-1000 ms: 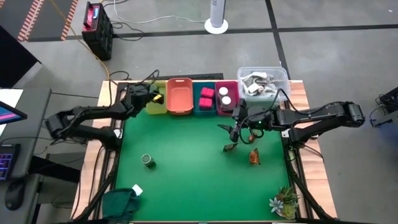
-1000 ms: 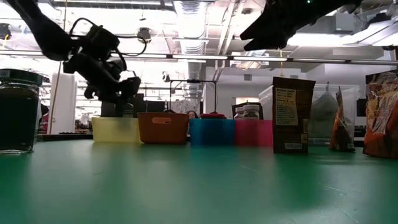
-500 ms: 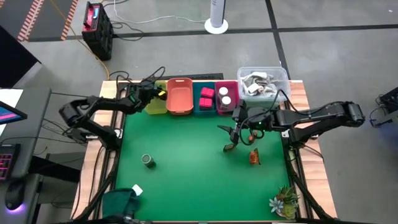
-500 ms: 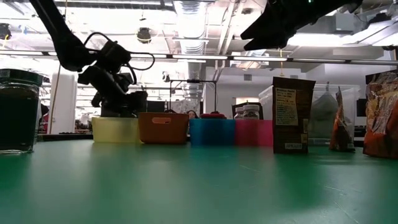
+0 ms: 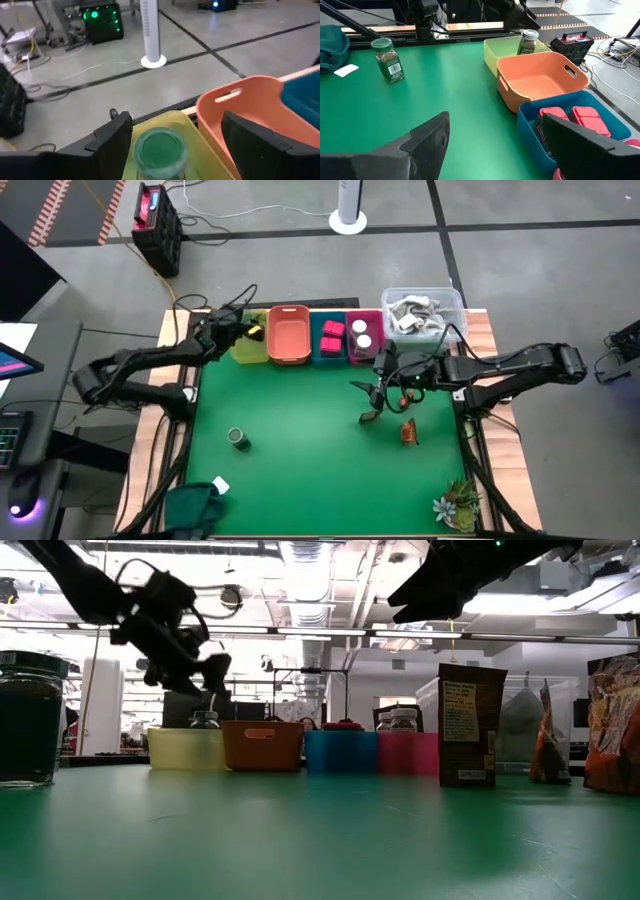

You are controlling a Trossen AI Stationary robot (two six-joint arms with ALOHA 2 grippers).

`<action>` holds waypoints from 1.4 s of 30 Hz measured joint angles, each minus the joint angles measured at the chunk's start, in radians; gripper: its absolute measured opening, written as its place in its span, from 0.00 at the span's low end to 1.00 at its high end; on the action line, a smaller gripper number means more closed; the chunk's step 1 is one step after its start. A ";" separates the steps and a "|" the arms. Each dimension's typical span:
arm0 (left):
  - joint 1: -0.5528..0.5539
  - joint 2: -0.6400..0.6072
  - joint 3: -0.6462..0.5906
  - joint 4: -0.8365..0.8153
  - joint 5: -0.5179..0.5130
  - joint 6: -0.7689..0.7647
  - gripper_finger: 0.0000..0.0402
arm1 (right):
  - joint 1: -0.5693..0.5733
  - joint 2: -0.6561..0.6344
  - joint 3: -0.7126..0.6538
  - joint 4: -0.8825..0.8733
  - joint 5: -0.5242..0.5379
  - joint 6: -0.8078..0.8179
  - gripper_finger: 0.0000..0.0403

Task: Sort spices by type
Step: Put the green seasoning bottle into the yellow bin

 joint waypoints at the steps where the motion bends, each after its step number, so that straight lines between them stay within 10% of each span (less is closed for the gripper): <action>1: -0.017 -0.032 0.000 -0.029 0.015 0.011 0.73 | 0.000 0.000 0.000 0.000 0.000 0.000 0.85; 7: -0.219 -0.202 0.000 -0.229 0.369 0.063 0.73 | -0.012 0.000 0.000 -0.021 0.003 0.000 0.85; 13: -0.610 -0.336 -0.001 -0.419 0.514 0.092 0.73 | -0.017 0.000 0.000 -0.045 0.004 0.000 0.85; 27: -1.441 -0.368 -0.001 -0.524 -0.310 -0.304 0.73 | -0.019 0.000 0.000 -0.045 0.003 0.000 0.85; 42: -1.653 -0.083 -0.001 -0.658 -0.603 -0.755 0.73 | -0.014 0.000 0.000 -0.043 -0.001 -0.007 0.85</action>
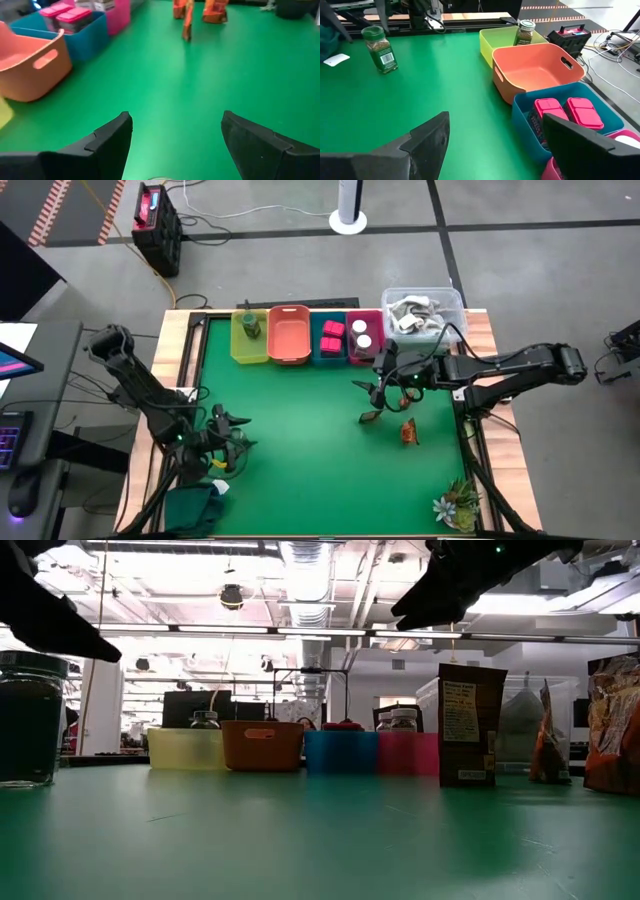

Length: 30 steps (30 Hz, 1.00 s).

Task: Sort spices by type
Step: Put the green seasoning bottle into the yellow bin

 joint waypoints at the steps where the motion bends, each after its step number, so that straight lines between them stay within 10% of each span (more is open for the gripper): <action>1: -0.005 0.004 0.000 -0.017 -0.011 -0.018 0.73 | 0.000 0.000 0.000 0.000 0.000 0.000 0.85; 22: -0.054 0.003 -0.112 -0.120 -0.026 -0.380 0.72 | 0.002 0.000 0.000 0.006 0.000 -0.004 0.85; 30: -0.037 0.003 -0.130 -0.108 -0.056 -0.367 0.52 | 0.002 0.000 0.000 0.007 0.000 -0.003 0.85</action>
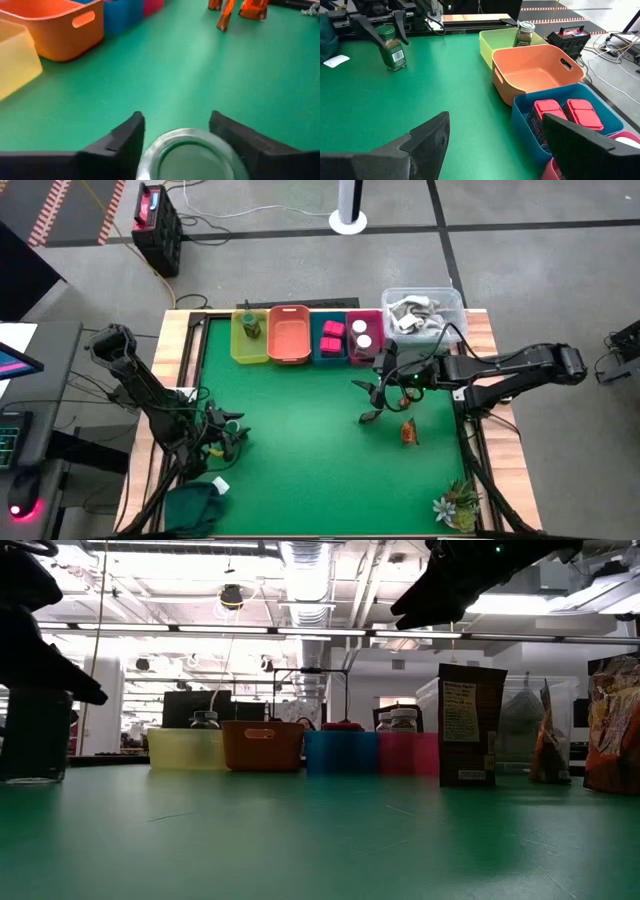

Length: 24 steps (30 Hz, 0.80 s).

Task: Sort spices by type
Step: Put the green seasoning bottle into the yellow bin

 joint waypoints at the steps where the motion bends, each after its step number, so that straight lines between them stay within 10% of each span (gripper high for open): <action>1: 0.006 0.000 0.000 -0.001 -0.010 0.006 0.48 | 0.000 0.000 0.000 0.000 0.000 0.000 0.85; 13: 0.247 -0.045 0.000 -0.001 -0.112 0.150 0.44 | -0.007 0.000 0.000 0.030 0.001 -0.012 0.85; 24: 0.599 -0.312 0.000 0.292 -0.029 0.840 0.44 | -0.007 0.000 -0.001 0.061 0.002 -0.016 0.85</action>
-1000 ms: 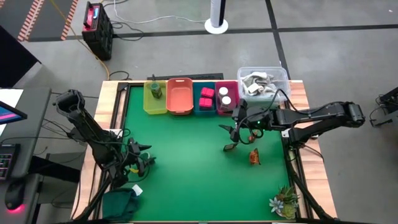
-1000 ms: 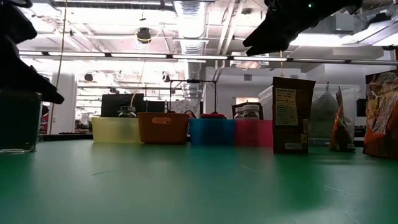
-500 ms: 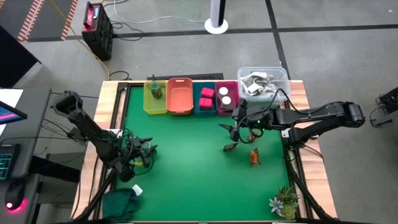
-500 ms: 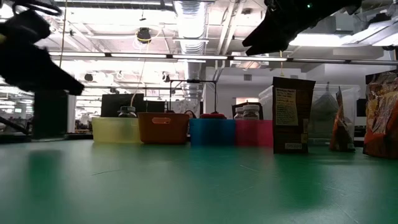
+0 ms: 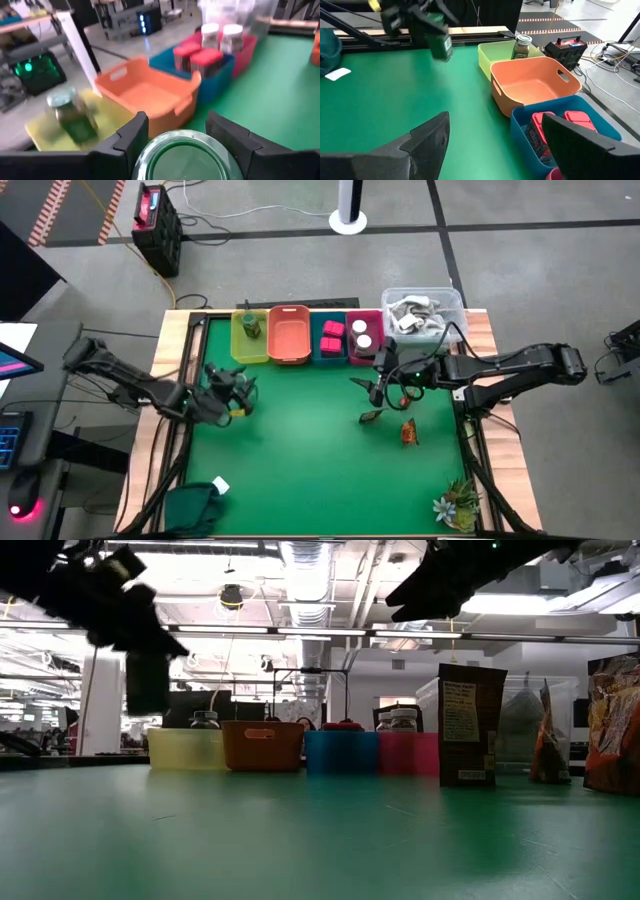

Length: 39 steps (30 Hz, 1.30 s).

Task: Sort spices by type
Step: Put the green seasoning bottle into the yellow bin

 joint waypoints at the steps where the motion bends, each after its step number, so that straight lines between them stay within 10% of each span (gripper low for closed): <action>1: 0.032 -0.028 0.000 0.041 0.020 0.076 0.44 | 0.000 0.000 -0.005 0.008 0.000 0.000 0.85; 8: 0.298 -0.161 0.000 0.234 0.241 0.388 0.46 | 0.000 0.000 -0.012 0.019 0.000 0.000 0.85; 21: 0.765 0.031 0.000 0.441 0.464 0.364 0.46 | 0.003 0.000 -0.012 0.038 0.000 -0.011 0.85; 39: 0.974 0.467 0.001 0.687 0.614 0.242 0.45 | 0.004 0.000 -0.012 0.020 -0.001 -0.016 0.85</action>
